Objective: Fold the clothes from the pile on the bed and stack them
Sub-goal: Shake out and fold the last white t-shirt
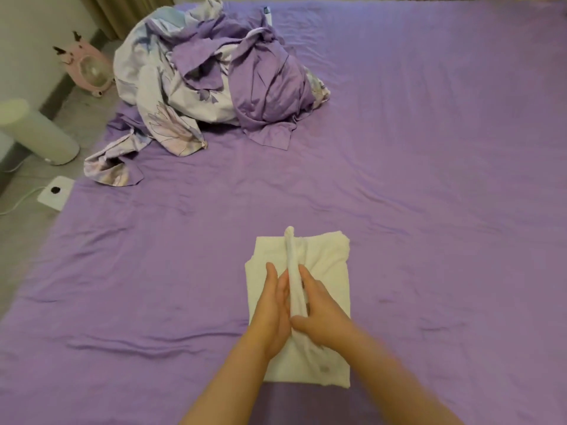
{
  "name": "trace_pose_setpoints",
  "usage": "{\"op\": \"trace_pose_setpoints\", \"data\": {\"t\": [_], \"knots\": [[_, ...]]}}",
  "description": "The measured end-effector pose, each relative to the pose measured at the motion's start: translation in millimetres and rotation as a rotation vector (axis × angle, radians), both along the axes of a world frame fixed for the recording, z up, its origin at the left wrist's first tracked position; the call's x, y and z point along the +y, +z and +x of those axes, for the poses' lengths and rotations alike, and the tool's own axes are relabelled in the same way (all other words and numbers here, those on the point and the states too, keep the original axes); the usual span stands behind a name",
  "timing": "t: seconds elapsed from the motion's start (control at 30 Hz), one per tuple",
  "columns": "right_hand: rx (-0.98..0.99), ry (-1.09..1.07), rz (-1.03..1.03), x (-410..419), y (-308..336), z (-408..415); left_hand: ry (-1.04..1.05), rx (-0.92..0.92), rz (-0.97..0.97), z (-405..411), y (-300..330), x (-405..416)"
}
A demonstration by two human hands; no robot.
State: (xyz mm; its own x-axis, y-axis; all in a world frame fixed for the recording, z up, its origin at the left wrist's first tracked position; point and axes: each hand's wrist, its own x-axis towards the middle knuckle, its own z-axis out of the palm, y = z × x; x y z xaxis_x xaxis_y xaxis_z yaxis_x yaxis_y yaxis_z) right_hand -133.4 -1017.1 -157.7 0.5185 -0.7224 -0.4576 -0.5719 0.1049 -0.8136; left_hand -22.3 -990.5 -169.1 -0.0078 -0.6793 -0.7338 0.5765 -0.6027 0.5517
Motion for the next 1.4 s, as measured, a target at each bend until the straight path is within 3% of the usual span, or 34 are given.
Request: {"op": "trace_pose_setpoints", "data": {"t": [0.13,0.23,0.33,0.43,0.53,0.6,0.73,0.93,1.03,1.23,1.4], "knots": [[-0.045,0.072,-0.008,19.2,-9.0,45.7,0.076,-0.077,0.074,44.9,-11.1,14.3],[0.210,0.256,-0.017,43.7,-29.2,57.1,0.073,-0.203,0.148,62.2,-19.1,30.3],[0.217,0.371,-0.031,62.9,-41.4,51.3,0.046,-0.336,0.143,69.9,-21.8,38.0],[0.219,0.167,-0.100,62.3,-47.0,33.2,-0.029,-0.493,0.174,71.4,-26.6,38.2],[0.468,0.011,-0.316,51.0,-52.8,9.0,-0.102,-0.589,0.210,68.8,-32.7,39.5],[0.560,-0.154,-0.280,45.8,-56.9,-4.1,-0.166,-0.618,0.223,64.3,-35.4,39.7],[0.290,-0.572,-0.003,41.9,-58.4,-12.7,-0.206,-0.639,0.266,52.2,-39.5,36.2],[0.001,-0.766,0.437,42.6,-46.2,-12.2,-0.248,-0.557,0.178,37.3,-26.2,38.6],[-0.204,-0.764,0.624,46.4,-30.2,-24.5,-0.196,-0.492,0.140,36.1,-9.6,53.0],[-0.380,-0.671,0.600,75.9,17.8,-70.5,-0.234,-0.377,0.030,23.0,37.5,94.1],[-0.375,-0.684,0.504,112.0,60.2,-114.2,-0.329,-0.388,-0.063,-19.3,83.5,117.1]]}}
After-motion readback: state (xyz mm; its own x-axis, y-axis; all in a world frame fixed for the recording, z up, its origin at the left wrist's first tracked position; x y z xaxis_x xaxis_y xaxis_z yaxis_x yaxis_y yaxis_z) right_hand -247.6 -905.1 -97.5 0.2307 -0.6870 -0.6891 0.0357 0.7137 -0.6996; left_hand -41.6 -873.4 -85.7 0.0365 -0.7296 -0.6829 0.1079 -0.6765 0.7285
